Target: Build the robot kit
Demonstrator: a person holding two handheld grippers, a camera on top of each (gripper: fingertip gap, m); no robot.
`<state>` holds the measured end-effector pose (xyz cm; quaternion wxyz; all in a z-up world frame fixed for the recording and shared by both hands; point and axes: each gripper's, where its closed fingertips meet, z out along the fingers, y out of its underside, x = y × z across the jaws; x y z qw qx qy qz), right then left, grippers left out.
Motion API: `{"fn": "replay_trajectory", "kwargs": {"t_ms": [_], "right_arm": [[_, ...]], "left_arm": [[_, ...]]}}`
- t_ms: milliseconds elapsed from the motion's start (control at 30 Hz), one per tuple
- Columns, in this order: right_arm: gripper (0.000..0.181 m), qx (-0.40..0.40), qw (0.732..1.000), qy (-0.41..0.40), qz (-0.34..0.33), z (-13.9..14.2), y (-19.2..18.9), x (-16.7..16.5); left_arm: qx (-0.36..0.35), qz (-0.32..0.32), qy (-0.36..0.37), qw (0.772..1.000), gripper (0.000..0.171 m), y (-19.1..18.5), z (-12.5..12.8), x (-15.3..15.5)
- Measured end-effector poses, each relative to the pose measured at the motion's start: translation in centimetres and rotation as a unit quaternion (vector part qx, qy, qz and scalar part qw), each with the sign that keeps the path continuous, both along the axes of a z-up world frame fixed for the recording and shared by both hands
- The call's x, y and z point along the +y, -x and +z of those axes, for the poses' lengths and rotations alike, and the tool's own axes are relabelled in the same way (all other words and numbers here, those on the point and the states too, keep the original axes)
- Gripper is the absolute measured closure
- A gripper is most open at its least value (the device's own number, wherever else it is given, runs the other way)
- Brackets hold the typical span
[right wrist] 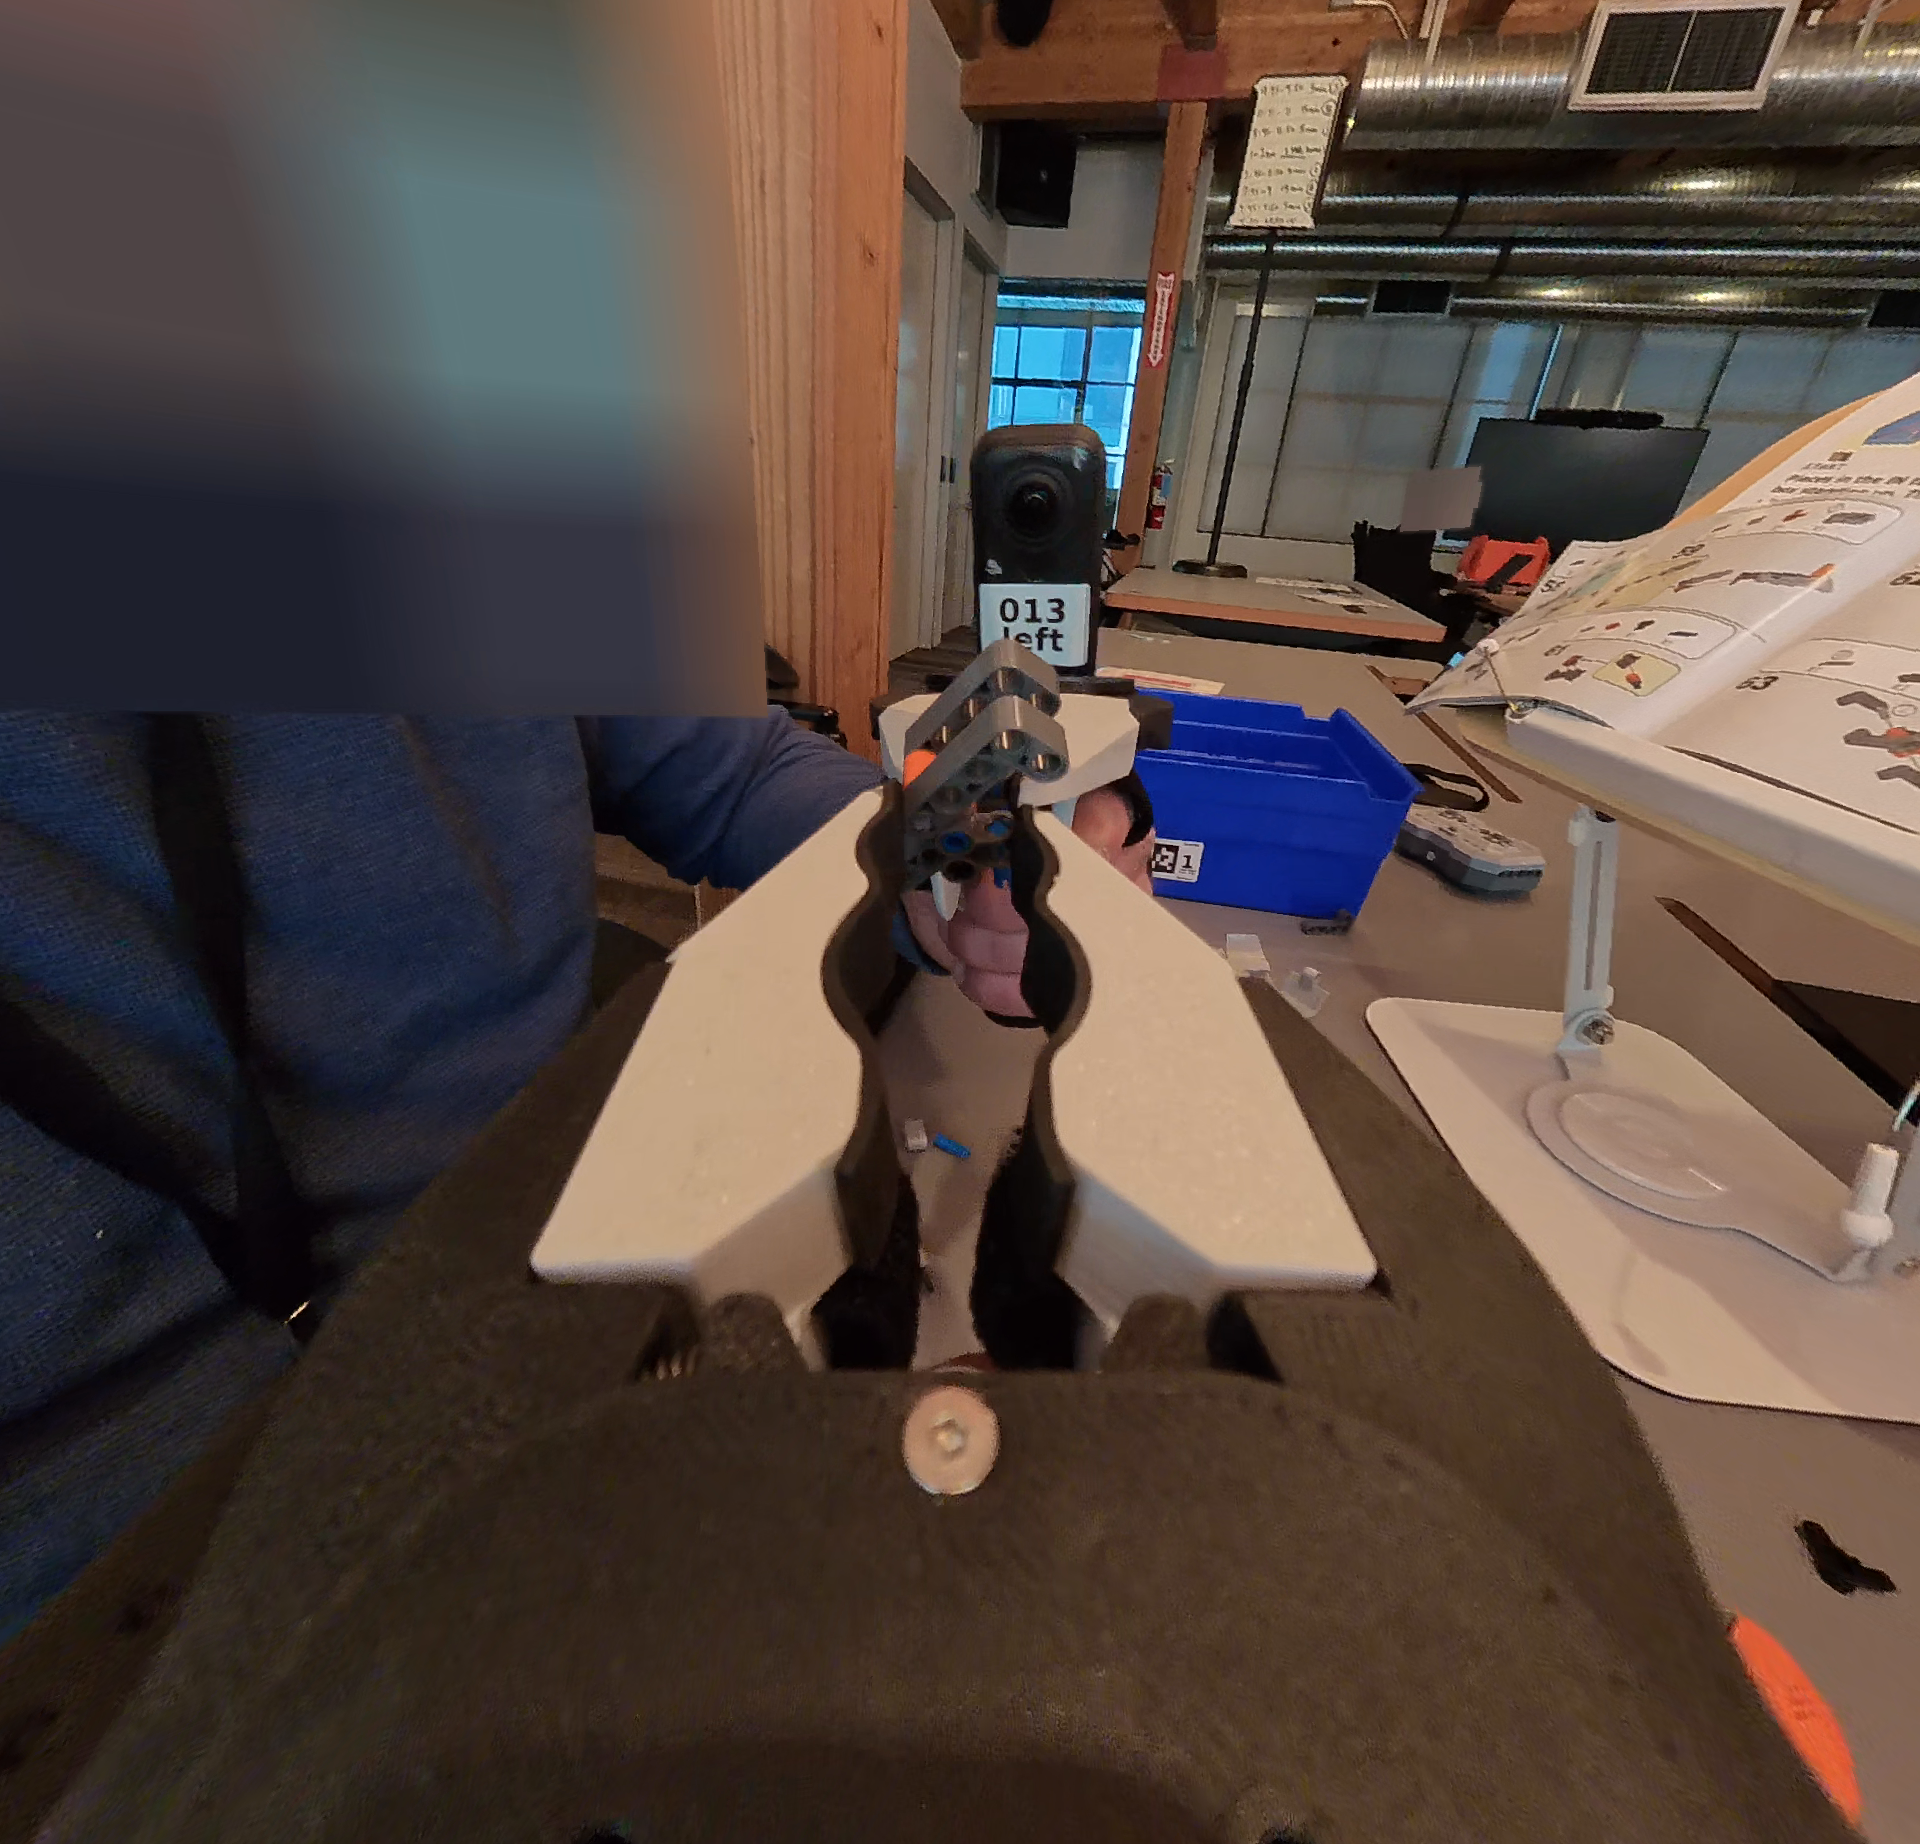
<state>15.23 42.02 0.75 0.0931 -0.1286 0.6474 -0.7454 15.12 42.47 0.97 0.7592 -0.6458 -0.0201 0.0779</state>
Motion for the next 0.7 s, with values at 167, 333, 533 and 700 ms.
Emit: {"fn": "replay_trajectory", "kwargs": {"t_ms": [167, 333, 533, 700], "right_arm": [[0.166, -0.003, 1.0, -0.001, 0.006, -0.1, -0.1, -0.1], [0.164, 0.015, 0.999, -0.026, -0.042, -0.6, 1.3, -0.1], [0.164, 0.05, 0.991, -0.077, -0.098, -1.7, 2.5, -0.3], [0.164, 0.111, 0.981, -0.074, -0.14, -1.6, 2.7, -0.3]], "left_arm": [[-0.021, -0.023, -0.014, 0.999, 0.159, 0.0, -0.1, -0.2], [0.038, 0.046, 0.024, 0.998, 0.157, 1.3, -0.6, -0.7], [0.148, 0.133, 0.098, 0.975, 0.151, 2.0, -1.3, -0.4], [0.078, 0.111, 0.086, 0.987, 0.159, 2.4, -1.5, -0.4]]}}
